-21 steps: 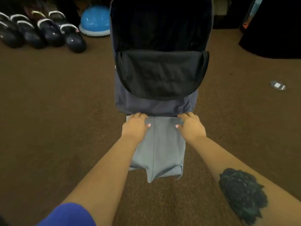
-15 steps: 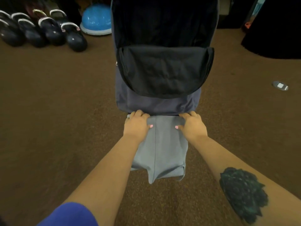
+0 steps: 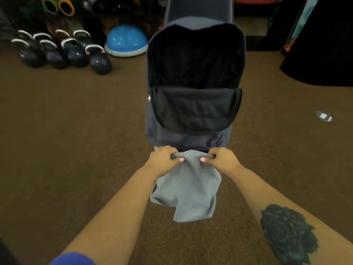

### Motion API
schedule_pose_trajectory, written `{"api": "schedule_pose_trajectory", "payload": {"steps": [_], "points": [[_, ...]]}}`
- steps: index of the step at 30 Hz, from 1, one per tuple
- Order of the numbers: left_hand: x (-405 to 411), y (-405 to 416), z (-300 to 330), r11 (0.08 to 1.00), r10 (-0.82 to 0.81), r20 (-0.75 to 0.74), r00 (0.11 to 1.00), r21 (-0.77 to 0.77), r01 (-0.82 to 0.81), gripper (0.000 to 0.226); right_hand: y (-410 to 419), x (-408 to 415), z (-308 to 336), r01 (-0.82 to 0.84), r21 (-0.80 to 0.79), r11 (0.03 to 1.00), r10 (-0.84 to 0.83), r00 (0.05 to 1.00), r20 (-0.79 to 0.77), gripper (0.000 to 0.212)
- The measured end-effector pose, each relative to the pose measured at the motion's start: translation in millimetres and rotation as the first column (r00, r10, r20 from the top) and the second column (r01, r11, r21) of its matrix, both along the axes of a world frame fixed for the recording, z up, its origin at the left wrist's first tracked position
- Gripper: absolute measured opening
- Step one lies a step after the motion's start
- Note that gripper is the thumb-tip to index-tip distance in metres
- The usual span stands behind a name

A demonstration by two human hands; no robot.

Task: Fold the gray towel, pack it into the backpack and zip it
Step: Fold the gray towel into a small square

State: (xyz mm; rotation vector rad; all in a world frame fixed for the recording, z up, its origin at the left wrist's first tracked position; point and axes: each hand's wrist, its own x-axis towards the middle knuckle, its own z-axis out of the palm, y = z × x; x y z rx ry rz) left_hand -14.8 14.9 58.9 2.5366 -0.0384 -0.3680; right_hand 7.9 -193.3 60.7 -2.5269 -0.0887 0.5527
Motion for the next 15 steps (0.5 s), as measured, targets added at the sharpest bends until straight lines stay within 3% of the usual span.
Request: {"api": "schedule_pose_trajectory", "payload": {"steps": [3, 6, 10, 15], "points": [[-8.7, 2.8, 37.6, 0.990, 0.022, -0.019, 1.000, -0.137, -0.024, 0.010, 2.1, -4.3, 41.6, -0.043, 0.091, 0.995, 0.048, 0.997, -0.052, 0.040], [-15.1, 6.4, 81.9, 0.986, -0.018, -0.008, 1.000, -0.168, 0.016, 0.007, 5.4, -8.9, 88.3, -0.085, 0.165, 0.983, 0.097, 0.993, -0.065, 0.036], [-16.8, 8.2, 155.8, 0.981, -0.107, -0.056, 0.993, -0.169, 0.097, 0.010, 9.9, -10.4, 167.7, -0.101, 0.252, 0.962, 0.129, 0.987, -0.097, 0.014], [-13.5, 9.6, 266.2, 0.980, -0.067, -0.009, 0.998, -0.188, 0.064, 0.022, 9.8, -5.8, 277.7, -0.097, 0.282, 0.955, 0.110, 0.994, -0.029, 0.035]]}}
